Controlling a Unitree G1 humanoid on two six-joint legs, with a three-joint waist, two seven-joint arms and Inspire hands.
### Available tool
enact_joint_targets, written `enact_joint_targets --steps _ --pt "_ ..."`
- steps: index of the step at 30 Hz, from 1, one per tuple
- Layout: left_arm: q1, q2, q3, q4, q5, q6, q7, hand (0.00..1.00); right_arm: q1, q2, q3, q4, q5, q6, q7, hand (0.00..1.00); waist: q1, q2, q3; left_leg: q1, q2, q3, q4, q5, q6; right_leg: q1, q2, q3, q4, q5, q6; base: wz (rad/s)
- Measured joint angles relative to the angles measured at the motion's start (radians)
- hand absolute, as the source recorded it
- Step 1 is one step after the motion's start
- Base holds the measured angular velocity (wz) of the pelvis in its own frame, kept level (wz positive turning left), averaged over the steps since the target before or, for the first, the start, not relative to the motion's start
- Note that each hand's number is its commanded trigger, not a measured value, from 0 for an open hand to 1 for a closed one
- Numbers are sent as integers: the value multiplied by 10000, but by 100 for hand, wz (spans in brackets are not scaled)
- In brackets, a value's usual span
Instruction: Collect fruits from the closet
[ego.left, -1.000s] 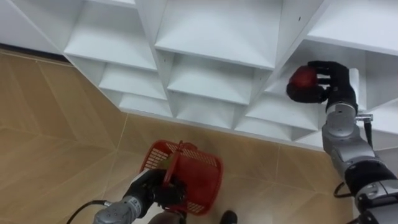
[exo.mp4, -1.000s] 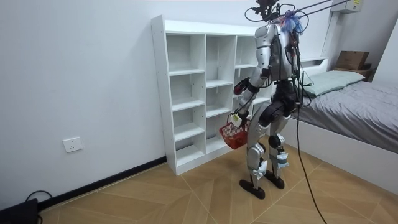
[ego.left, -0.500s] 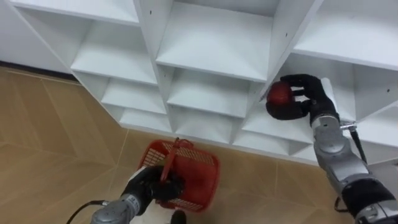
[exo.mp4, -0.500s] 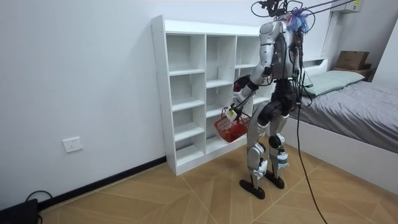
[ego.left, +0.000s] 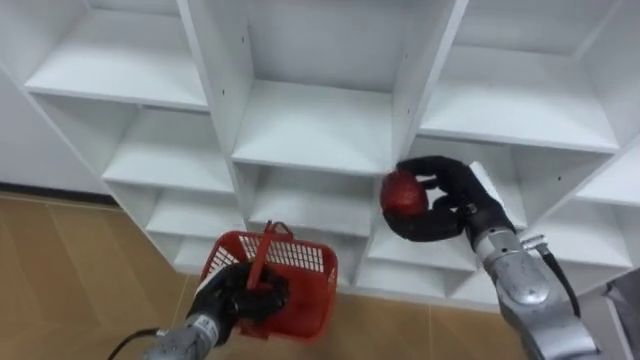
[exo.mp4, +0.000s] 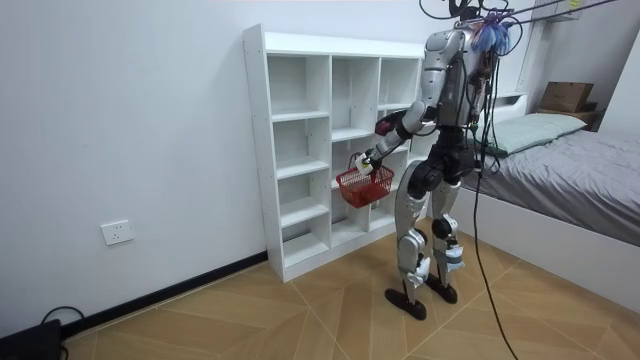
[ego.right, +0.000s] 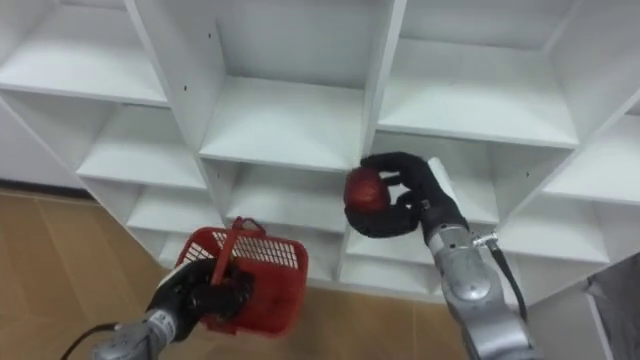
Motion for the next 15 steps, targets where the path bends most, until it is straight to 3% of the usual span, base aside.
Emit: enact_joint_targets --steps 12,15 --pt "166 -106 -492 -296 4 -382 77 100 360 451 775 -321 248 0 992 100 -284 42 66 300 34 -25 87 -151 -34 452 110 3 -165 19 20 0" --pt "165 -63 -790 -296 3 -404 36 100 386 454 915 -244 319 -7 1128 100 -275 135 139 292 35 -38 95 -162 -31 437 88 16 -160 25 19 0"
